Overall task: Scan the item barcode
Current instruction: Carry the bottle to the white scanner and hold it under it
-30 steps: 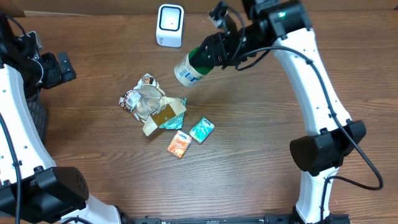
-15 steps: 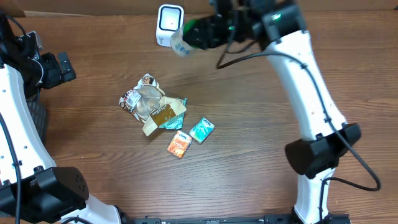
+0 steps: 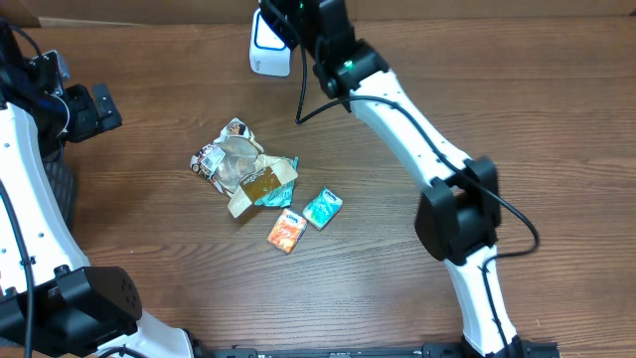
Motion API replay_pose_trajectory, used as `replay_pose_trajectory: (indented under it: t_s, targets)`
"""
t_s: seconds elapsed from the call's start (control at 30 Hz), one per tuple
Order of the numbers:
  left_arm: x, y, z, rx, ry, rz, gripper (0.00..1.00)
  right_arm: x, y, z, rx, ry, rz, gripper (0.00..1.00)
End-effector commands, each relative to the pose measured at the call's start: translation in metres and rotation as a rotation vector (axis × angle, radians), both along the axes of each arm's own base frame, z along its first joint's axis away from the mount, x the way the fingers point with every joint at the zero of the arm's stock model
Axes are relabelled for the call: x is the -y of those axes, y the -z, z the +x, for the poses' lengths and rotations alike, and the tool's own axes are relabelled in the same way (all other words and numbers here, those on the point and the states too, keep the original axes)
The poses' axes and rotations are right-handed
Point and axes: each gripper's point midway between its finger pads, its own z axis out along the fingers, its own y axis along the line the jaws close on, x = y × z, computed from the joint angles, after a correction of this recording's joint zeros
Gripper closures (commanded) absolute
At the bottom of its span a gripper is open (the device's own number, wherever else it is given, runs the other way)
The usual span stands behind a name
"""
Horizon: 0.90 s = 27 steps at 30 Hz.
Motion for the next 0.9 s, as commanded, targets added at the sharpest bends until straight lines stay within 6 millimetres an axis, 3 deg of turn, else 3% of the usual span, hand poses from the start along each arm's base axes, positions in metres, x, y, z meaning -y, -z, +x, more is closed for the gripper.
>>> replay_pose_trajectory:
  t_s: [0.0, 0.2, 0.57, 0.7, 0.87]
  targets:
    - [0.001, 0.002, 0.001, -0.003, 0.023, 0.003, 0.0, -0.003, 0.029, 0.017, 0.13, -0.028, -0.198, 0.74]
    - [0.001, 0.002, 0.001, -0.003, 0.023, 0.003, 0.0, -0.012, 0.06, 0.033, 0.275, -0.058, -0.337, 0.76]
    - [0.001, 0.002, 0.001, -0.003, 0.023, 0.003, 0.01, -0.006, 0.058, 0.038, 0.292, -0.048, -0.346, 0.72]
    - [0.001, 0.002, 0.001, -0.003, 0.023, 0.003, 0.0, -0.007, 0.045, 0.037, 0.323, -0.042, -0.326, 0.71]
    - [0.001, 0.002, 0.001, -0.003, 0.023, 0.003, 0.0, -0.001, -0.002, 0.026, 0.288, -0.015, -0.195, 0.69]
